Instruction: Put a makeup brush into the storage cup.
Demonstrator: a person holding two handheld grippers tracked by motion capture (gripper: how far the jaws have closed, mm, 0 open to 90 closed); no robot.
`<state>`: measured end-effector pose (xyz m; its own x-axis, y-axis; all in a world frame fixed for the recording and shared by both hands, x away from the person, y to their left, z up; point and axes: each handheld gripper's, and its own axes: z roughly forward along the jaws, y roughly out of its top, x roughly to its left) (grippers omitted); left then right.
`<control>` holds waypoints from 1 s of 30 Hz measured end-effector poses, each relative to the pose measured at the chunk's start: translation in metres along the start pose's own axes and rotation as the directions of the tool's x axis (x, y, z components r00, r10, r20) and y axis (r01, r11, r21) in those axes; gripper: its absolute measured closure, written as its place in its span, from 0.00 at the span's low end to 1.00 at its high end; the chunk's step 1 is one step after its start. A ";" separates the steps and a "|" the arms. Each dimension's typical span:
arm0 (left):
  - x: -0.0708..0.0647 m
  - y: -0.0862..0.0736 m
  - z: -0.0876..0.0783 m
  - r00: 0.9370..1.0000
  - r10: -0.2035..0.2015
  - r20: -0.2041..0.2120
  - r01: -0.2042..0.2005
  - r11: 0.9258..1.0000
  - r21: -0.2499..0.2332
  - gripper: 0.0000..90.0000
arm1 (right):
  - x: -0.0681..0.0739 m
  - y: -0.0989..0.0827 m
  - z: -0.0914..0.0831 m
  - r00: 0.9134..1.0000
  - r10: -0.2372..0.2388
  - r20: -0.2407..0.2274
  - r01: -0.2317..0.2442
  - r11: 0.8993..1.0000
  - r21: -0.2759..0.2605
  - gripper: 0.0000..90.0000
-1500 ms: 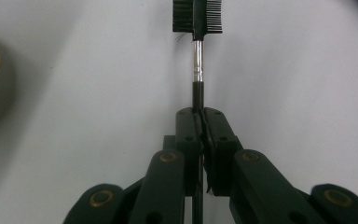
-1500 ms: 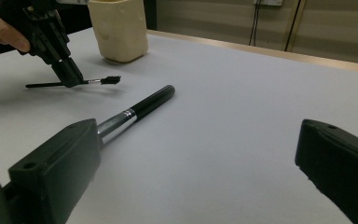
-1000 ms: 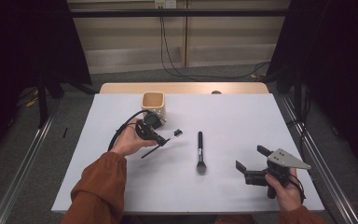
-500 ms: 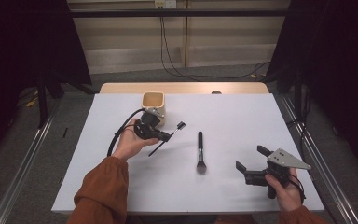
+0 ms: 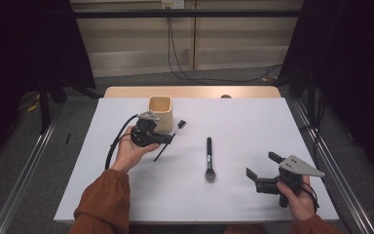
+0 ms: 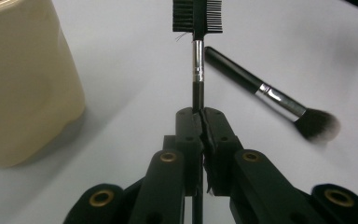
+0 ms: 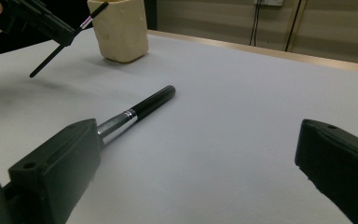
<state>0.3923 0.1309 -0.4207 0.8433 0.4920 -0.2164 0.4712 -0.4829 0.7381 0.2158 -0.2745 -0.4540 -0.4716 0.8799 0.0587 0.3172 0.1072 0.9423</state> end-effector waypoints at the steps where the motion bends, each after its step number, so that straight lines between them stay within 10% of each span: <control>1: 0.000 0.000 -0.001 1.000 -0.001 0.000 0.001 1.000 -0.009 0.95 | 0.000 0.000 0.000 1.000 -0.001 0.000 0.001 1.000 0.000 0.00; 14: -0.006 -0.006 -0.010 1.000 -0.018 -0.025 0.014 0.987 -0.161 0.95 | 0.000 0.000 0.000 1.000 -0.001 0.000 0.001 1.000 0.001 0.00; 30: -0.020 -0.006 -0.027 1.000 0.002 -0.027 -0.010 0.952 -0.306 0.95 | 0.000 0.000 0.000 1.000 0.001 0.004 -0.001 1.000 0.001 0.00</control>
<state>0.3654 0.1433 -0.4037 0.8370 0.5103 -0.1975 0.3607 -0.2432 0.9004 0.2155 -0.2748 -0.4538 -0.4682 0.8817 0.0587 0.3184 0.1064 0.9420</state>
